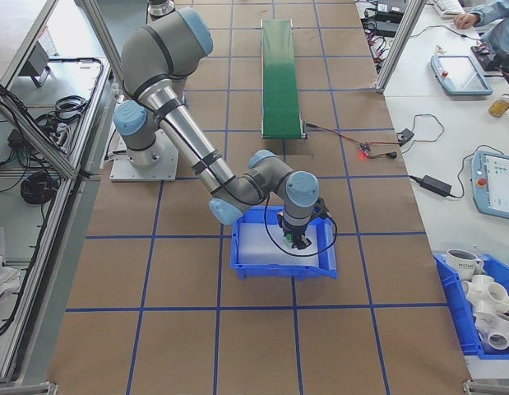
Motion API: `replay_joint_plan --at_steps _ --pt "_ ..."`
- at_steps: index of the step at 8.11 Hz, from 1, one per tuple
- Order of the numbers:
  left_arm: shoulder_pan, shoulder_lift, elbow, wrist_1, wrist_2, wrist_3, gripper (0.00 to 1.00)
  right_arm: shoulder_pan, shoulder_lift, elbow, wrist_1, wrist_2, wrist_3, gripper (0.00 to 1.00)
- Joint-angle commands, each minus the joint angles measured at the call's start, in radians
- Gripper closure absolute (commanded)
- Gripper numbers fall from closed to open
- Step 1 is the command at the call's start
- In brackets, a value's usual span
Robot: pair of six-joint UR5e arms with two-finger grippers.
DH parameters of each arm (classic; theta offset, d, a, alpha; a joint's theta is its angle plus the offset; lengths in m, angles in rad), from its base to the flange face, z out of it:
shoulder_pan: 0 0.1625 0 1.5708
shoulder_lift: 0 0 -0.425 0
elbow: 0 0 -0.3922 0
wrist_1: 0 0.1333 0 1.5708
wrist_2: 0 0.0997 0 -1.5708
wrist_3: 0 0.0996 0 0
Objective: Move button from left to right
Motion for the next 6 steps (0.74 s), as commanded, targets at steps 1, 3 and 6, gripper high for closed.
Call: replay_joint_plan --at_steps 1,3,6 --pt "0.001 0.0 -0.001 0.0 0.0 0.001 0.0 -0.003 -0.01 0.005 -0.001 -0.001 0.0 0.0" --pt "0.001 0.0 -0.003 0.0 0.002 0.002 0.0 -0.012 -0.054 0.005 0.005 -0.006 -0.003 0.0" --pt "0.001 0.0 0.001 0.0 0.0 0.002 0.0 -0.014 -0.248 0.007 0.197 -0.003 0.017 0.0"
